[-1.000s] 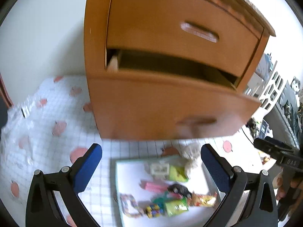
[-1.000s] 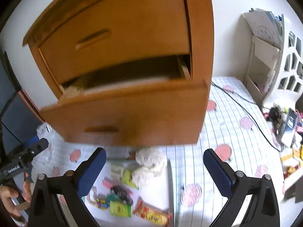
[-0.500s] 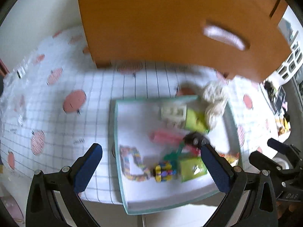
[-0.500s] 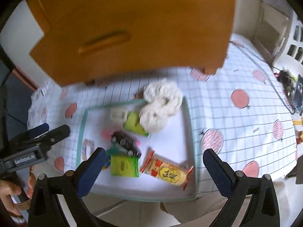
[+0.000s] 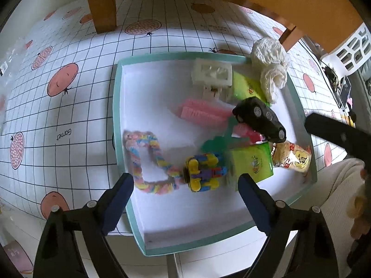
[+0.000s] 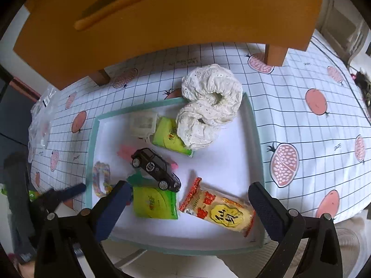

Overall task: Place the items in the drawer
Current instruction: 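Grasp the multicolour block toy with the left tool while the right tool grasps the black toy car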

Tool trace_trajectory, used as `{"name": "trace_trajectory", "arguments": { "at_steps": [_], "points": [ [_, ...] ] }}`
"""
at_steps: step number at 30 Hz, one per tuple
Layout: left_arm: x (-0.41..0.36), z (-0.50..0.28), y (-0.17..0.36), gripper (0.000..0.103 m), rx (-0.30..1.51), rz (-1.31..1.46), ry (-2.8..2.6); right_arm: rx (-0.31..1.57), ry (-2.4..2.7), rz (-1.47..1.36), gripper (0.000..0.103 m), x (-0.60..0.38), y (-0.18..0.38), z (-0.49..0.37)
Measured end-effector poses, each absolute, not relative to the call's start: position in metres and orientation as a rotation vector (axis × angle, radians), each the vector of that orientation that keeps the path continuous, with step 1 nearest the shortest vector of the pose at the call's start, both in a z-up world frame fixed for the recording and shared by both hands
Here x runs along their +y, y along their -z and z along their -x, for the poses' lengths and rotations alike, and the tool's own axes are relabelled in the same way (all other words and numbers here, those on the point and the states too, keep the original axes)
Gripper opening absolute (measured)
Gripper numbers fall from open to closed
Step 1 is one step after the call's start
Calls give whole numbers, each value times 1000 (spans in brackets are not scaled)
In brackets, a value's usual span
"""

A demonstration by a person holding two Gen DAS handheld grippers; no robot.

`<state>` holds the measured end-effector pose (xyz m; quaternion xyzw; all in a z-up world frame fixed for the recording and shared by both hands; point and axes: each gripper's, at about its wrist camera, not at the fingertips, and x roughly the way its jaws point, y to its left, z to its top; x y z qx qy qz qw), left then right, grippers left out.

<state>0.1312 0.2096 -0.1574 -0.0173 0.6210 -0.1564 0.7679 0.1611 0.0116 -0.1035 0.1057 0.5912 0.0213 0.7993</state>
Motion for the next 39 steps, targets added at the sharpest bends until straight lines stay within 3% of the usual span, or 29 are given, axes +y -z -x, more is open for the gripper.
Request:
{"name": "trace_trajectory", "arguments": {
  "at_steps": [10,13,23,25,36,39],
  "points": [
    [195,-119,154,79,1333,9,408,1323,-74,-159,94,41,125,-184],
    [191,-117,155,68,1332,7,416,1344,-80,-122,89,50,133,-188],
    [192,-121,165,68,1347,34,421,1363,-119,-121,81,64,142,-199],
    [191,-123,167,61,1348,39,417,1368,-133,-136,78,65,145,-199],
    [190,-126,171,49,1348,35,417,1379,-132,-190,40,56,151,-196],
    [189,-127,174,48,1356,40,416,1377,-138,-199,38,56,149,-195]
  ]
}}
